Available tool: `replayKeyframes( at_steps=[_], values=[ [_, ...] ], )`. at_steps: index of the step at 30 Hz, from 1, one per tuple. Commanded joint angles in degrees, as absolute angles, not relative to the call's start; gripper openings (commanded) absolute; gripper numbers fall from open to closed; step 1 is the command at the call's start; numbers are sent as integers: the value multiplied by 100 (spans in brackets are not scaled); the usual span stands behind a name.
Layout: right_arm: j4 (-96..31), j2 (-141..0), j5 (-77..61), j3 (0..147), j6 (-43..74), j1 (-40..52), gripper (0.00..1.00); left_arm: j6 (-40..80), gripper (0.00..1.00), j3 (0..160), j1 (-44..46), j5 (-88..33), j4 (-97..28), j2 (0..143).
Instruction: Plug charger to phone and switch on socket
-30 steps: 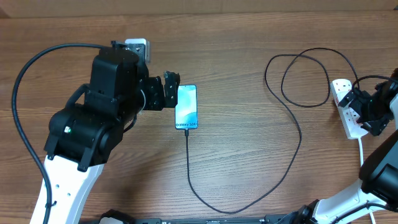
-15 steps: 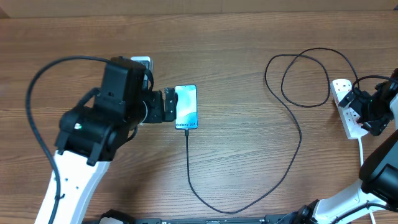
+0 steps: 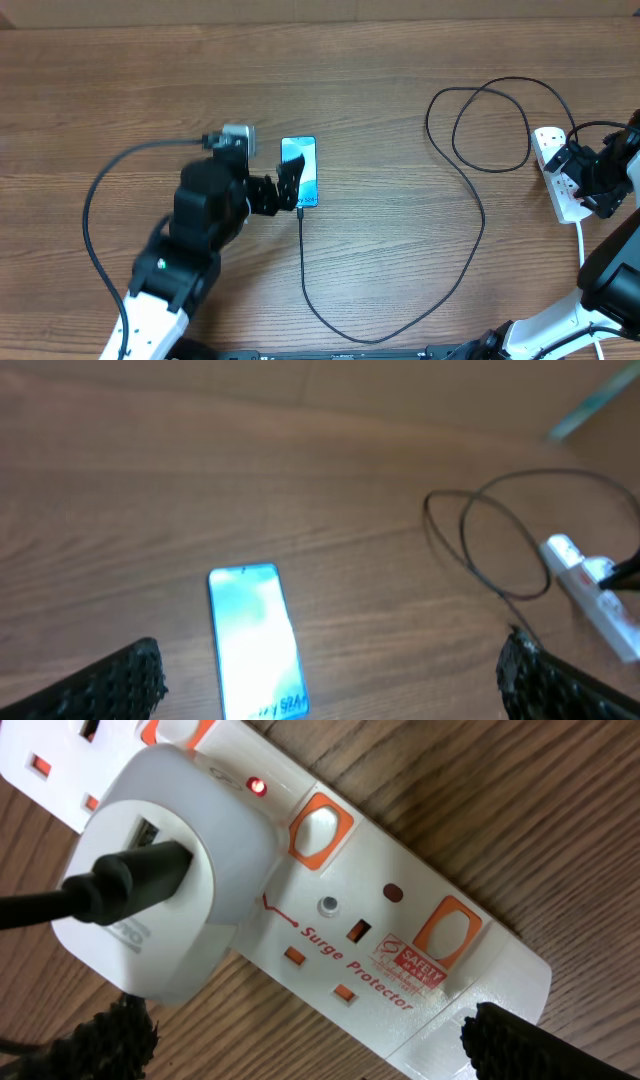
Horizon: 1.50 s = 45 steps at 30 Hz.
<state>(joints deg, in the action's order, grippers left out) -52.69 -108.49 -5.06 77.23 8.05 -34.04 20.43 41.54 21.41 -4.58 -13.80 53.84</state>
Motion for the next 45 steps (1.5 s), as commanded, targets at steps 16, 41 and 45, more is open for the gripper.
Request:
replayKeyframes(
  at_steps=[16, 41, 45],
  values=[
    [-5253, -10715, -473, 7710, 784, -3409, 100, 2040, 100, 701, 2130, -554, 1472, 3304],
    [-5253, -10715, -475, 7710, 784, -3409, 100, 2141, 100, 27, 1708, -408, -419, 285],
    [-5251, -10715, -475, 7710, 784, -3409, 100, 2126, 100, 27, 1682, -405, -421, 21]
  ],
)
